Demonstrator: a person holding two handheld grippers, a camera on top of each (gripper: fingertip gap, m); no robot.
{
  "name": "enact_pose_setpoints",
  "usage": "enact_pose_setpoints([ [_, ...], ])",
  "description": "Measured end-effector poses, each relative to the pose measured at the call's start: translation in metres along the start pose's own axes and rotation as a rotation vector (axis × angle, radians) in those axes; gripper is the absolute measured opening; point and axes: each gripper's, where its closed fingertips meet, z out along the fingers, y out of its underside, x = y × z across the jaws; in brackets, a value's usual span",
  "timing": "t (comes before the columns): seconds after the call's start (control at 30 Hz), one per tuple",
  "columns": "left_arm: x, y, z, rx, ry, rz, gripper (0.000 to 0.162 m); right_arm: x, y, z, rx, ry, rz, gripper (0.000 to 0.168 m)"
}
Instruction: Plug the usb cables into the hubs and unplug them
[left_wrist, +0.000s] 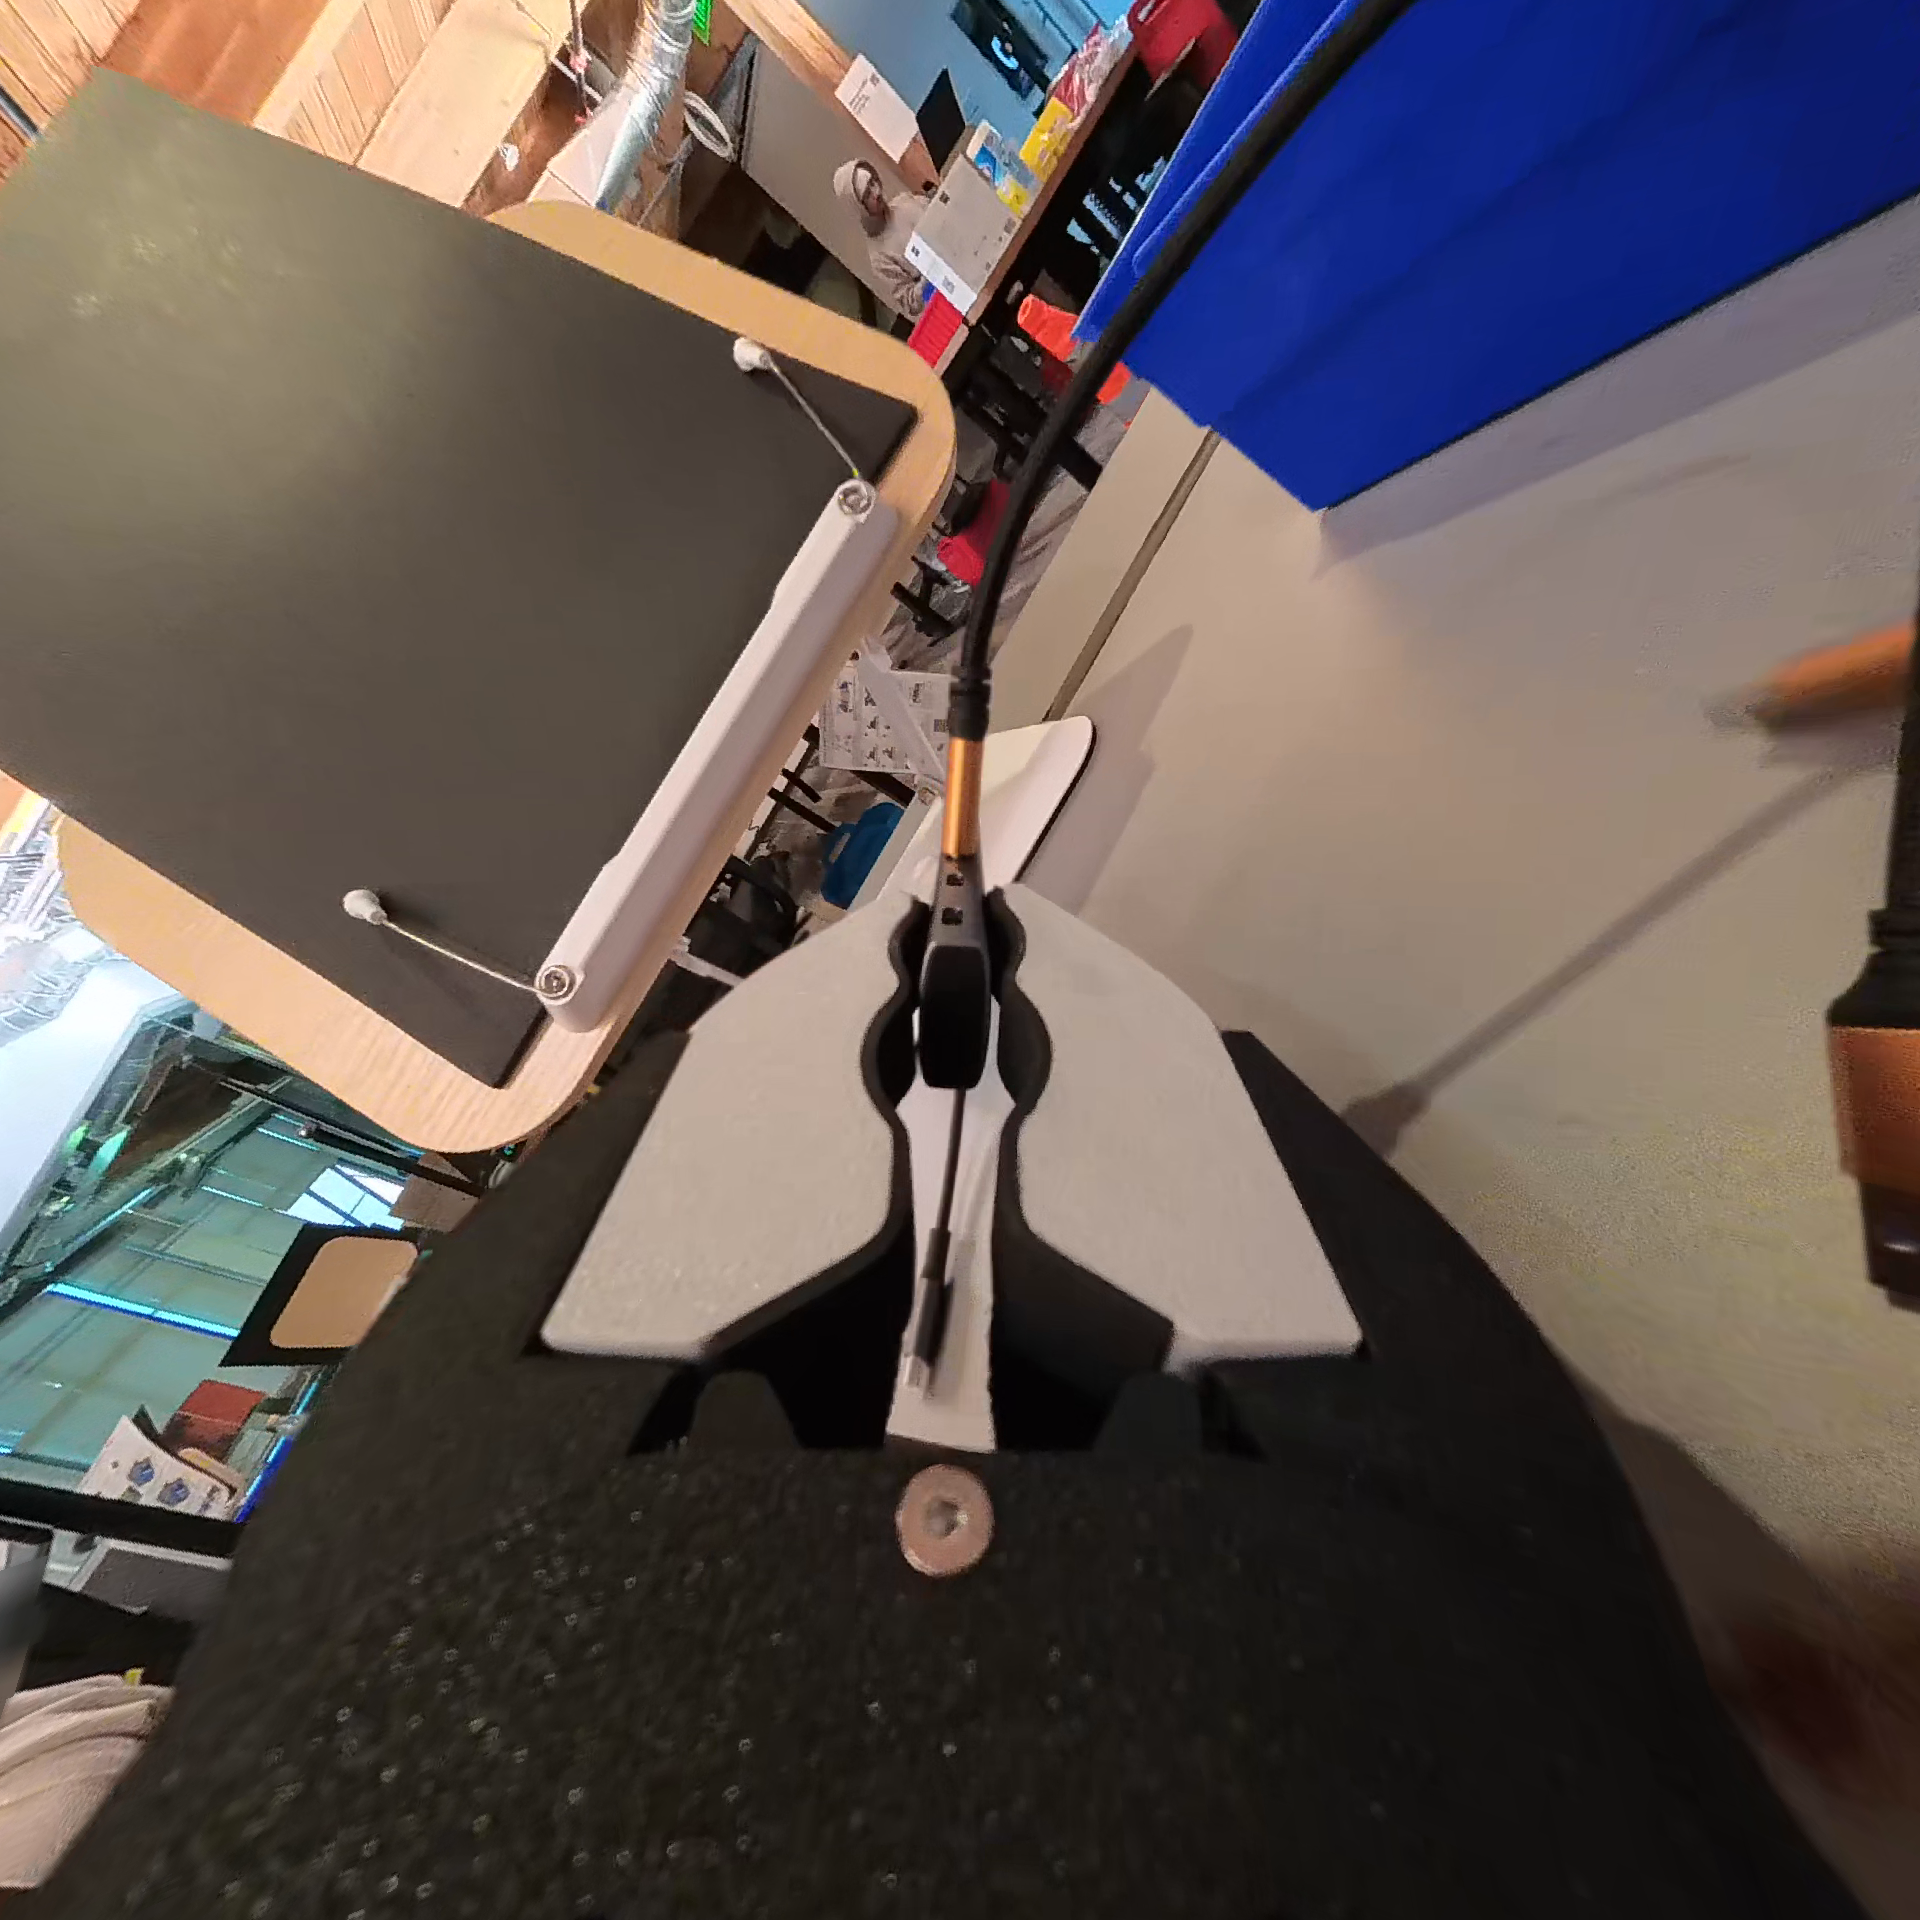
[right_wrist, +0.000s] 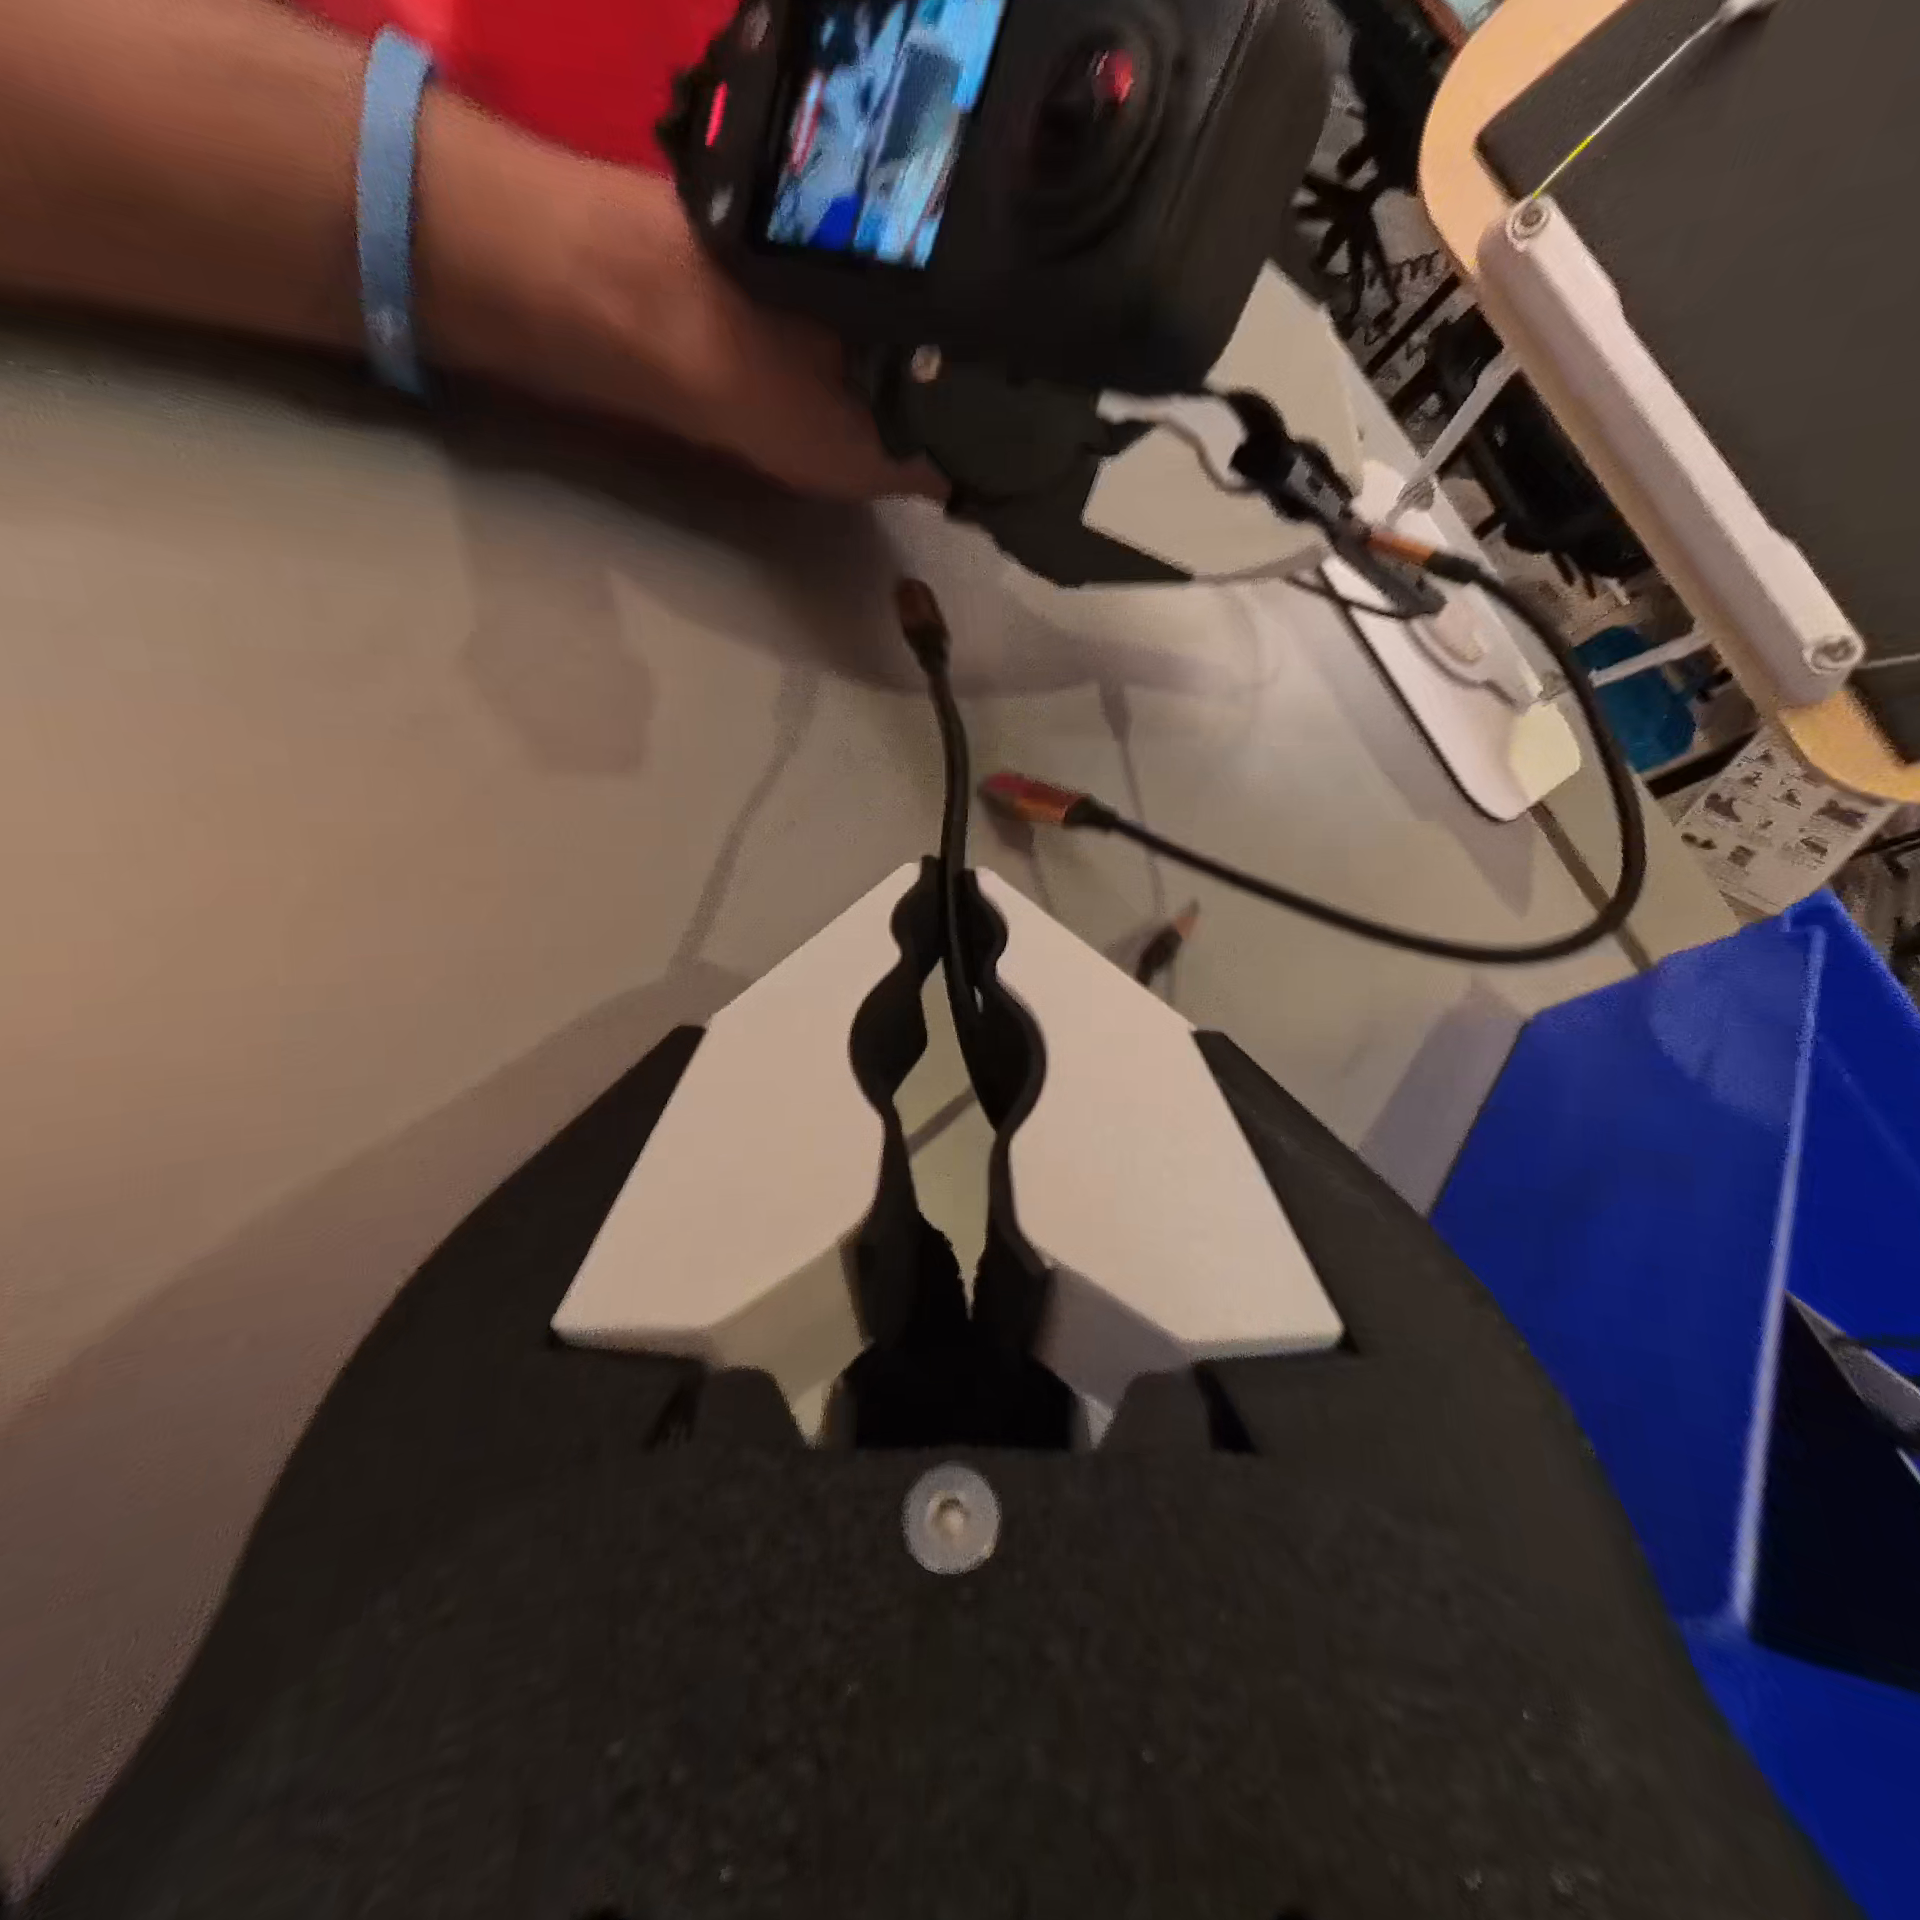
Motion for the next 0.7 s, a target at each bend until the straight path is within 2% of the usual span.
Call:
enact_pose_setpoints([
  [0.1, -0.002, 0.002, 0.0, -0.003, -0.001, -0.019, 0.01, -0.036, 0.019, -0.021, 0.02, -0.212, -0.043, 0.0],
  [0.2, -0.004, 0.001, -0.001, -0.001, -0.003, -0.027, 0.01, -0.052, 0.048, -0.026, -0.067, -0.328, 0.003, 0.001],
  [0.3, -0.003, -0.001, -0.002, 0.004, -0.005, -0.021, 0.01, -0.053, 0.049, -0.027, -0.055, -0.339, 0.052, 0.004],
  [0.4, -0.001, -0.003, -0.002, 0.01, 0.001, -0.01, 0.01, -0.056, 0.036, -0.024, -0.036, -0.363, 0.135, 0.026],
  [0.6, 0.005, -0.008, -0.002, 0.024, 0.017, 0.011, 0.01, -0.058, 0.006, 0.006, -0.018, -0.32, 0.287, 0.029],
  [0.7, 0.006, -0.01, -0.003, 0.03, 0.021, 0.013, 0.01, -0.055, 0.015, 0.025, -0.103, -0.257, 0.23, 0.029],
])
